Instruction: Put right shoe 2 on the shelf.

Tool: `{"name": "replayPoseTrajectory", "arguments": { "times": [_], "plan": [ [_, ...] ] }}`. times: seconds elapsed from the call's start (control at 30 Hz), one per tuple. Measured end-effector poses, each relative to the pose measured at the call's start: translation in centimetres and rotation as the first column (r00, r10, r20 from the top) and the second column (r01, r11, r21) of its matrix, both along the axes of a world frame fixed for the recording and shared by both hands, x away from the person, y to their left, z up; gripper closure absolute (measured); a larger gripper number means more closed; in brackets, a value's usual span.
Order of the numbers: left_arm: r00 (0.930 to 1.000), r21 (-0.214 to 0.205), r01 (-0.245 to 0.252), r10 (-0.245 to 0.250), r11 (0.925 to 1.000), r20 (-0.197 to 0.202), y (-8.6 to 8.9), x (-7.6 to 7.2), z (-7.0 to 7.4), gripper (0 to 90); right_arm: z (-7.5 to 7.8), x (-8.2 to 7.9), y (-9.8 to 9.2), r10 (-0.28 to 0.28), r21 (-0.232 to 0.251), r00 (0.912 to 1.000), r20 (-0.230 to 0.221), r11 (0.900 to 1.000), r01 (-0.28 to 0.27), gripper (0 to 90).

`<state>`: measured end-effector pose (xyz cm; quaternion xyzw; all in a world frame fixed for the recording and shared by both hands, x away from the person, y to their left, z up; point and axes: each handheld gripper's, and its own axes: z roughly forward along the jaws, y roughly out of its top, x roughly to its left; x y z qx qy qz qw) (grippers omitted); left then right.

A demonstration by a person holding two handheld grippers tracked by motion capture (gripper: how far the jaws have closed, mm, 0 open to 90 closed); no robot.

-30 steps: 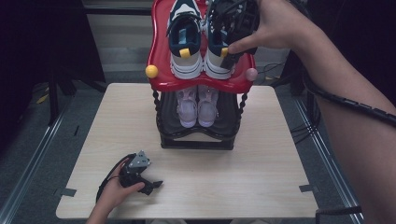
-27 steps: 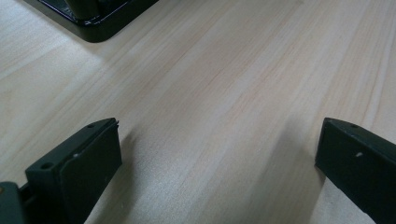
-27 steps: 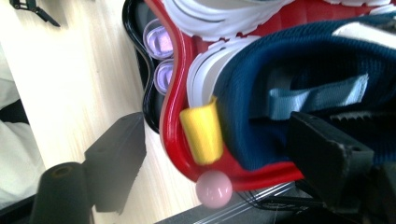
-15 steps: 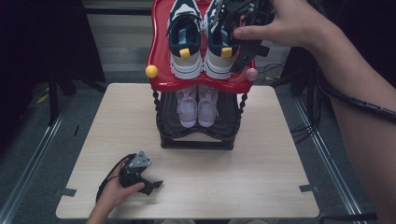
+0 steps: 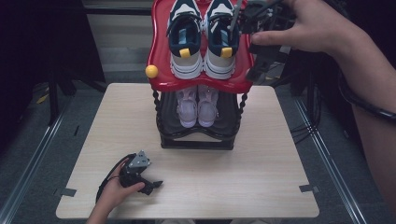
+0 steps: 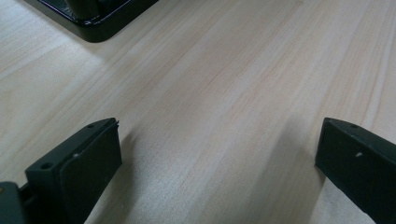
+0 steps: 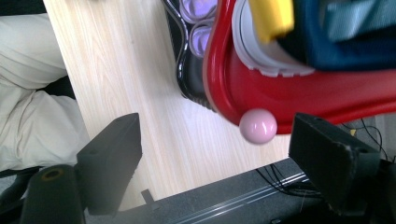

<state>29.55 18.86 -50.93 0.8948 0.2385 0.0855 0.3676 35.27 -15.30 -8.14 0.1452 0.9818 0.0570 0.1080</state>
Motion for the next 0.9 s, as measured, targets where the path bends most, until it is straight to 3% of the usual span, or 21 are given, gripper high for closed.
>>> {"name": "replayPoseTrajectory", "arguments": {
  "times": [0.53,0.9],
  "plan": [
    [1.0000,0.002,-0.002,0.002,1.0000,0.000,0.0,0.0,0.0,0.0,-1.1,-2.1,-2.7,-0.011,-0.011,0.9981,-0.060,0.9999,0.011,18.1],
    [1.0000,0.001,-0.001,0.001,1.0000,0.000,0.0,0.0,0.0,0.0,-2.9,-3.3,-3.8,-0.010,-0.004,0.9963,-0.085,0.9999,0.010,18.0]
  ]
}}
